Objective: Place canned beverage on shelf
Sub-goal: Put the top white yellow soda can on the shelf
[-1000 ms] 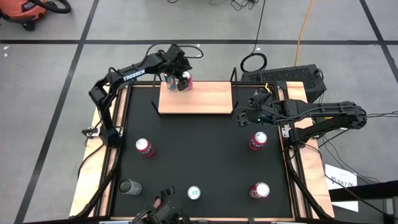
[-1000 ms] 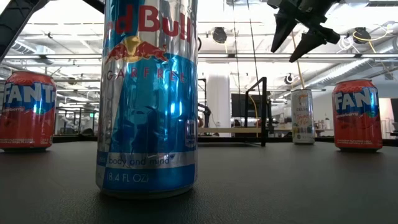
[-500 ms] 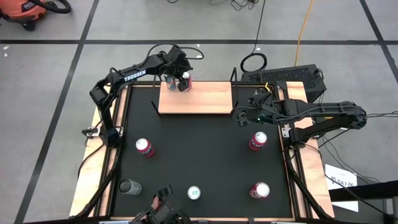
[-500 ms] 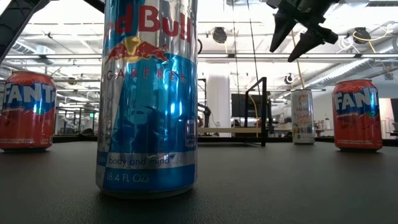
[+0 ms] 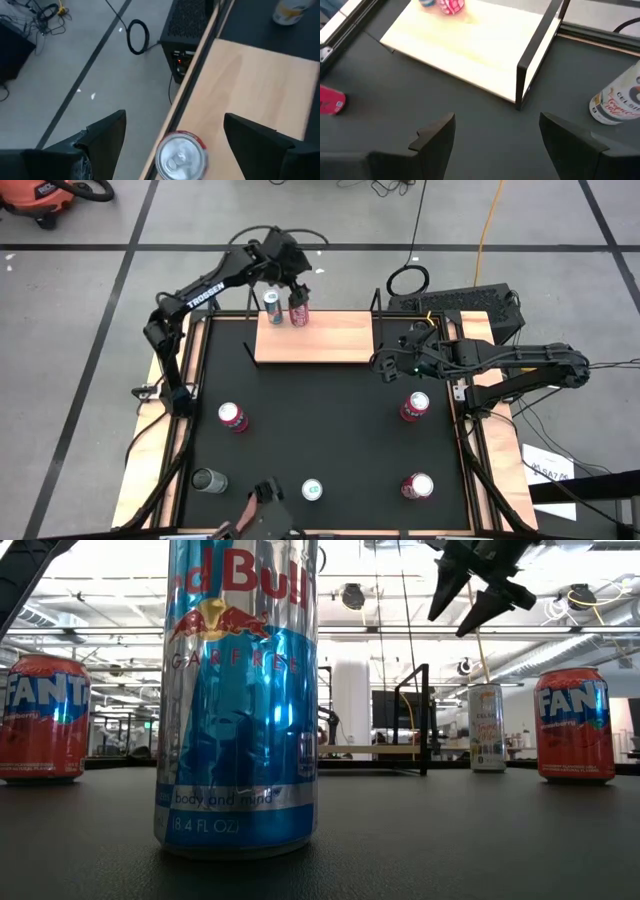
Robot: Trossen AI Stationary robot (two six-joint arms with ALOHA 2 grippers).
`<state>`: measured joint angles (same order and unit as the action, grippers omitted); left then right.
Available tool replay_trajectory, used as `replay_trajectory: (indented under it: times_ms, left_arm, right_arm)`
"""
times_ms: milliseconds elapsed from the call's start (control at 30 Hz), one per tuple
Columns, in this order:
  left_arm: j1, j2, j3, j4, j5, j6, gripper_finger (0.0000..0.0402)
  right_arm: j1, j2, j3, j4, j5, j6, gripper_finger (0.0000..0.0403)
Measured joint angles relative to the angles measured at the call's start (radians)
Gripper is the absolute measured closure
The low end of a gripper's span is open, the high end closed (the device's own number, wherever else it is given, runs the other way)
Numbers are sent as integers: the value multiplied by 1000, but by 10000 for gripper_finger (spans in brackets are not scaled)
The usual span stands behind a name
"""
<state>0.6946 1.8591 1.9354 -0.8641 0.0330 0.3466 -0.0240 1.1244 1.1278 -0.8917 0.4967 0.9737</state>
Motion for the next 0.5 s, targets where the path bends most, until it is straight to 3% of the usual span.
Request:
replay_trajectory:
  times_ms: [233, 500]
  left_arm:
    - [-41, -62, 78, -141, -7, -64, 72]
    - [-105, -162, -29, -270, -6, -192, 72]
  right_arm:
    - [-8, -5, 16, 53, 7, -71, 124]
    - [63, -6, 146, 210, 114, -283, 124]
